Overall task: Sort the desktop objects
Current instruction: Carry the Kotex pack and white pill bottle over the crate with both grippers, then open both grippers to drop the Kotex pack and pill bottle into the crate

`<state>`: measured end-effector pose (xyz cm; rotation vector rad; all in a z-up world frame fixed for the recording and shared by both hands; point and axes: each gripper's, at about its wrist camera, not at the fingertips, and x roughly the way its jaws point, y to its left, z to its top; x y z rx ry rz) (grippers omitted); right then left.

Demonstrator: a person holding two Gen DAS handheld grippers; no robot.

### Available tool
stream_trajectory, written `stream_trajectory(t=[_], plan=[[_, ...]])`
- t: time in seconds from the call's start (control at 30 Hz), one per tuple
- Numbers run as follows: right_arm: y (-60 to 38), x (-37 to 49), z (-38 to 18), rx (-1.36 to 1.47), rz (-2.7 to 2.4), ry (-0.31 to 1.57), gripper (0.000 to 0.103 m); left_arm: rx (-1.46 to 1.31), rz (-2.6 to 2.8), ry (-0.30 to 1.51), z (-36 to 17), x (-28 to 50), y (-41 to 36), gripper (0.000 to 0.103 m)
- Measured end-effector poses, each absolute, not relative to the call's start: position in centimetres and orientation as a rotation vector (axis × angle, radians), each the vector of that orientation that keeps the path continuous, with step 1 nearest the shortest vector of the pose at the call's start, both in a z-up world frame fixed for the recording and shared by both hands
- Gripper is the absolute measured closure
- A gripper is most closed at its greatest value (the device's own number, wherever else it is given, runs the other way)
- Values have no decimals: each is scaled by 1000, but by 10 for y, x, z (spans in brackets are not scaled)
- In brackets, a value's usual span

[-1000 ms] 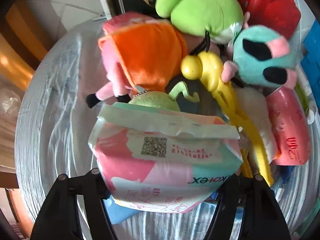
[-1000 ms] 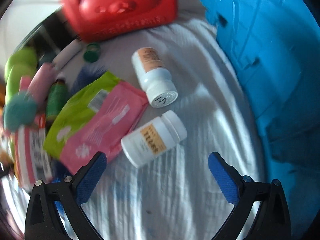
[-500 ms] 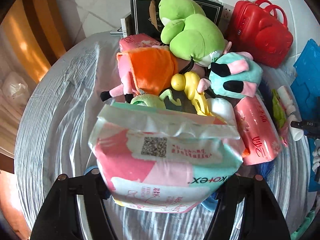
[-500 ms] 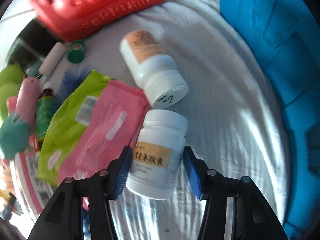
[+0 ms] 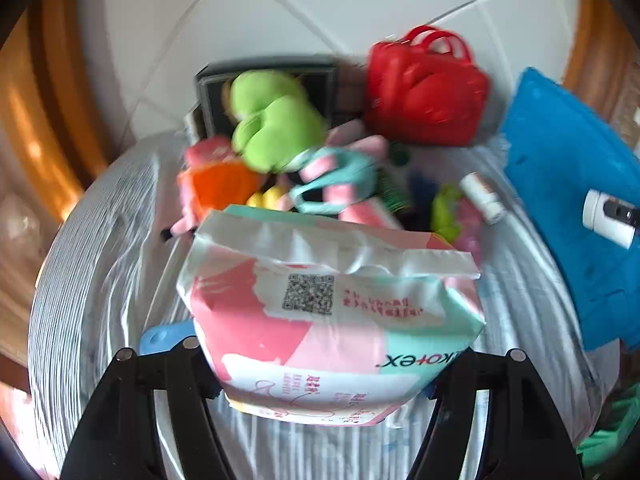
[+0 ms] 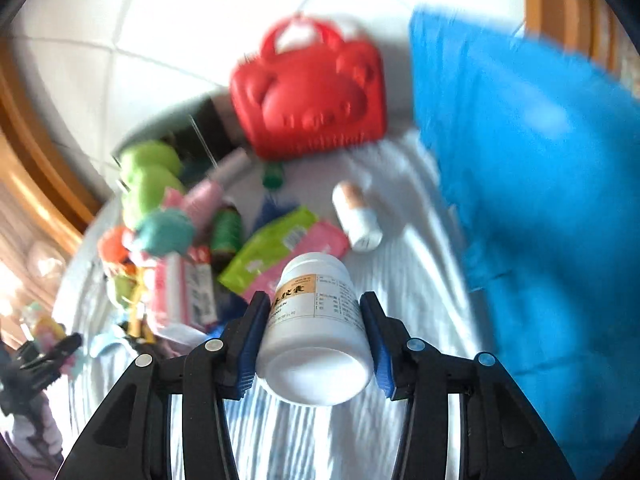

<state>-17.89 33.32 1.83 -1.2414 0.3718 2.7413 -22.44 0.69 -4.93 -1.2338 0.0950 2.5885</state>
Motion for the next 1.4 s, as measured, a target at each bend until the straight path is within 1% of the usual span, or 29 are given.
stream_trajectory(t=[0.03,0.2,0.33,0.53,0.7,0.83,1.0,1.07,1.27,1.4], plan=[[339,-165,38,-1184,2759,360,57,-1194,2575,104,-41,-220,19,35],[381,-121,98,-1002,2778,314,57,-1036,2490,128,-3,-202,82,35],[433,-94,133,-906,2759,242,57,-914,2442,111,37,-189,142,35],[532,-79,155,-914,2707,173,57,-794,2364,146,101,-168,272,35],[619,-86,149,-1012,2667,145,57,-787,2259,229,144,-158,399,35],[673,-95,135,-1118,2640,159,57,-909,2174,294,149,-168,487,35],[716,-108,115,-1243,2624,186,57,-1093,2116,386,123,-186,564,35],[727,-109,108,-1271,2627,200,57,-1120,2132,414,116,-188,581,35],[743,-114,90,-1329,2608,214,57,-1177,2158,502,100,-193,603,34],[750,-123,79,-1371,2594,227,57,-1189,2147,480,93,-199,606,34]])
